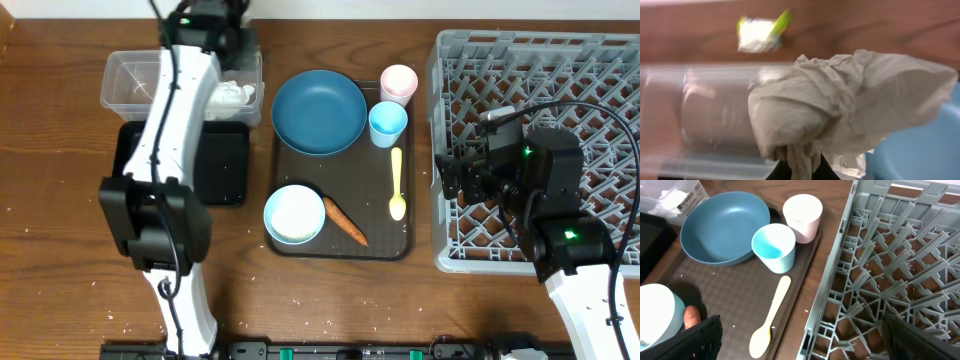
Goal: Sort waste into correct bins and load items into the dishwasher rack
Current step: 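Return the left gripper to the plate, grasp remaining tissue, drop into clear bin, then grasp the rim of the light-blue rice bowl with the left gripper, then tip the rice bowl over the black tray with the left gripper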
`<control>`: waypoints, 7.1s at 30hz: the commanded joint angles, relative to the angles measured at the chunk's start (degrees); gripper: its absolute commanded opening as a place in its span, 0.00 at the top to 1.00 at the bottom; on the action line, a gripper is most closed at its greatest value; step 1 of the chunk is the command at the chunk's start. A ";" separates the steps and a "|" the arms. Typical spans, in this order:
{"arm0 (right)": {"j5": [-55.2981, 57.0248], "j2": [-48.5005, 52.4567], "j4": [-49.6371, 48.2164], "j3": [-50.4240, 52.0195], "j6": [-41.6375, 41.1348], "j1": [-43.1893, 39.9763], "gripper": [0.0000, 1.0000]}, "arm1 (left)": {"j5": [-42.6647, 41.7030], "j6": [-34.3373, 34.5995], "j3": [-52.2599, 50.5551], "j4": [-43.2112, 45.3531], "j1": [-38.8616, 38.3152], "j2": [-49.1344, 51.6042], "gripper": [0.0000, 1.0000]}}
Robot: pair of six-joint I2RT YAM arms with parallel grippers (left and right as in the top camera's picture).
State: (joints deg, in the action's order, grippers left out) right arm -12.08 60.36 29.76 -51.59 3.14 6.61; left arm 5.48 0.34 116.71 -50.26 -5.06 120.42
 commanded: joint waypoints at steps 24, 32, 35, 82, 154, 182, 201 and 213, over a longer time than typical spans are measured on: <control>-0.66 -0.11 -0.22 -1.20 -0.96 0.55 0.01 | -7.82 3.69 -3.17 -13.00 2.21 -8.39 0.49; -0.66 -0.11 -0.22 -1.20 -0.96 0.55 0.01 | -12.33 5.33 -3.30 -30.40 0.26 -14.82 0.38; -0.68 -0.11 -0.35 -1.20 -0.96 0.55 0.01 | -12.33 5.33 -4.31 -34.38 -1.75 -15.30 0.38; -4.87 -0.11 -0.59 -1.20 -0.94 0.55 0.01 | -13.03 5.27 -58.49 2.84 -32.04 -21.99 0.39; -4.87 -0.11 -0.20 -1.20 -0.94 0.55 0.01 | -58.84 5.70 -43.87 12.26 29.20 -24.52 0.94; -4.87 -0.11 -0.15 -1.16 -0.92 0.55 0.01 | -95.58 11.63 -43.87 16.00 40.68 -10.82 0.94; -4.87 -0.11 -0.09 -1.16 -0.92 0.55 0.01 | -95.38 13.60 -43.87 17.81 40.72 -11.21 0.94; -4.87 -0.11 -0.11 -1.16 -0.92 0.55 0.01 | -95.43 20.31 -43.87 18.62 39.95 -12.63 0.94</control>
State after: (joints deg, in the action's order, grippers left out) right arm -16.34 60.36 29.56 -51.70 2.96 6.61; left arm -88.58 18.39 71.92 -32.56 35.35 109.62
